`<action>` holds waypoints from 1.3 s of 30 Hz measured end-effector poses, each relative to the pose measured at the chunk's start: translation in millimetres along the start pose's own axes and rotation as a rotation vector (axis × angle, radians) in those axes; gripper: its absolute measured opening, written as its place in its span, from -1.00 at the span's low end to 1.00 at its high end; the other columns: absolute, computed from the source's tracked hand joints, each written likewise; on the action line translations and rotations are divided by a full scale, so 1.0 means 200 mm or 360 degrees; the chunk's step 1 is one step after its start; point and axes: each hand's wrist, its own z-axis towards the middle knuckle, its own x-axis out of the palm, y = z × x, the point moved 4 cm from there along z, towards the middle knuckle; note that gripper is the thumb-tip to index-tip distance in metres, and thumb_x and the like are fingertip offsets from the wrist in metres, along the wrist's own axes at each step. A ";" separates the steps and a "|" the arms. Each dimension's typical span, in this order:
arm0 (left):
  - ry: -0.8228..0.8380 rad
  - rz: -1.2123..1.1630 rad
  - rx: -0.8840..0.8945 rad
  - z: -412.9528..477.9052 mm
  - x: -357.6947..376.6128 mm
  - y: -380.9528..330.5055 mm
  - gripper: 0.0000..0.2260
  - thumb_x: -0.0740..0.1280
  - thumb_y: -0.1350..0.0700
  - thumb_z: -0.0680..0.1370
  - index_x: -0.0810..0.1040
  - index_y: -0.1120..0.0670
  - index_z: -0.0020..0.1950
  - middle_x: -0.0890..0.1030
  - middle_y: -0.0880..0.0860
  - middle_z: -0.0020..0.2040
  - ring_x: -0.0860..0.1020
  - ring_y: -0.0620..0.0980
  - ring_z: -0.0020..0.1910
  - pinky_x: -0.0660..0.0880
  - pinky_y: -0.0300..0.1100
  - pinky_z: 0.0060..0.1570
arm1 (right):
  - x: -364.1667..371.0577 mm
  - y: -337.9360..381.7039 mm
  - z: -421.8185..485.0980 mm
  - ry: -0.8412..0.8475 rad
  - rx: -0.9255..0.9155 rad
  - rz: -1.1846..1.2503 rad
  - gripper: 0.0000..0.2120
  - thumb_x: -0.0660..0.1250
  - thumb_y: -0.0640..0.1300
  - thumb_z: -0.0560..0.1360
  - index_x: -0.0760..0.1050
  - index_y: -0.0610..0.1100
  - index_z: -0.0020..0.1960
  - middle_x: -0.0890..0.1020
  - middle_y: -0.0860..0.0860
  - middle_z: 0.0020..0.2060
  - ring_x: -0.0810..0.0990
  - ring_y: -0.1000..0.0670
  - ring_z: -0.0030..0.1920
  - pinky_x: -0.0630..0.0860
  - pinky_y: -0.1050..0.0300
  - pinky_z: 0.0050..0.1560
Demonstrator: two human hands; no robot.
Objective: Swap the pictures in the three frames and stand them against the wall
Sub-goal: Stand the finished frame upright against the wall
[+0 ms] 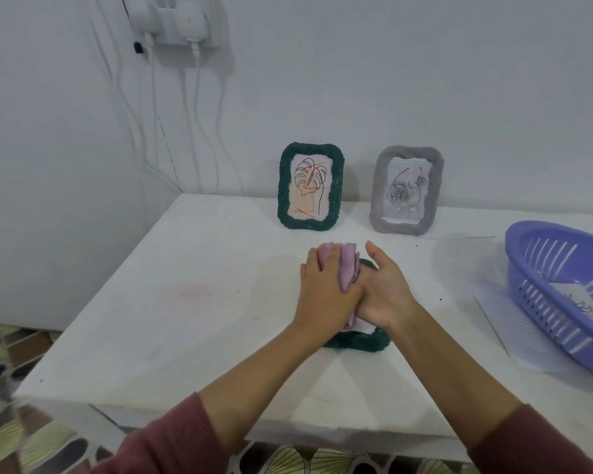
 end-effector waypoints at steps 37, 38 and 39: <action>-0.0076 -0.0395 -0.0747 -0.02 0.00 0.33 -0.99 0.32 0.22 0.50 0.51 0.13 -0.11 0.56 0.08 -0.10 0.55 0.05 -0.08 0.47 -0.29 -0.20 | -0.32 0.04 -0.04 -0.1131 -0.0477 -0.2160 -0.69 0.34 -0.12 0.49 0.54 -0.40 0.01 0.63 -0.26 -0.02 0.60 -0.21 -0.06 0.54 -0.05 -0.04; -0.0119 -0.0575 -0.0770 -0.02 -0.03 0.32 -0.91 0.32 0.25 0.50 0.52 0.13 -0.01 0.57 0.06 -0.09 0.55 0.03 -0.08 0.50 -0.25 -0.15 | -0.31 0.03 -0.04 -0.1098 -0.0475 -0.2080 -0.67 0.34 -0.14 0.49 0.52 -0.41 0.07 0.62 -0.25 0.04 0.59 -0.22 0.01 0.53 -0.04 0.04; -0.0157 -0.0719 -0.0790 -0.02 -0.05 0.31 -0.83 0.31 0.27 0.51 0.52 0.14 0.09 0.57 0.04 -0.07 0.55 0.02 -0.06 0.53 -0.18 -0.05 | -0.29 0.02 -0.05 -0.1058 -0.0458 -0.1980 -0.66 0.34 -0.15 0.48 0.50 -0.38 0.14 0.61 -0.23 0.09 0.58 -0.19 0.05 0.50 0.00 0.06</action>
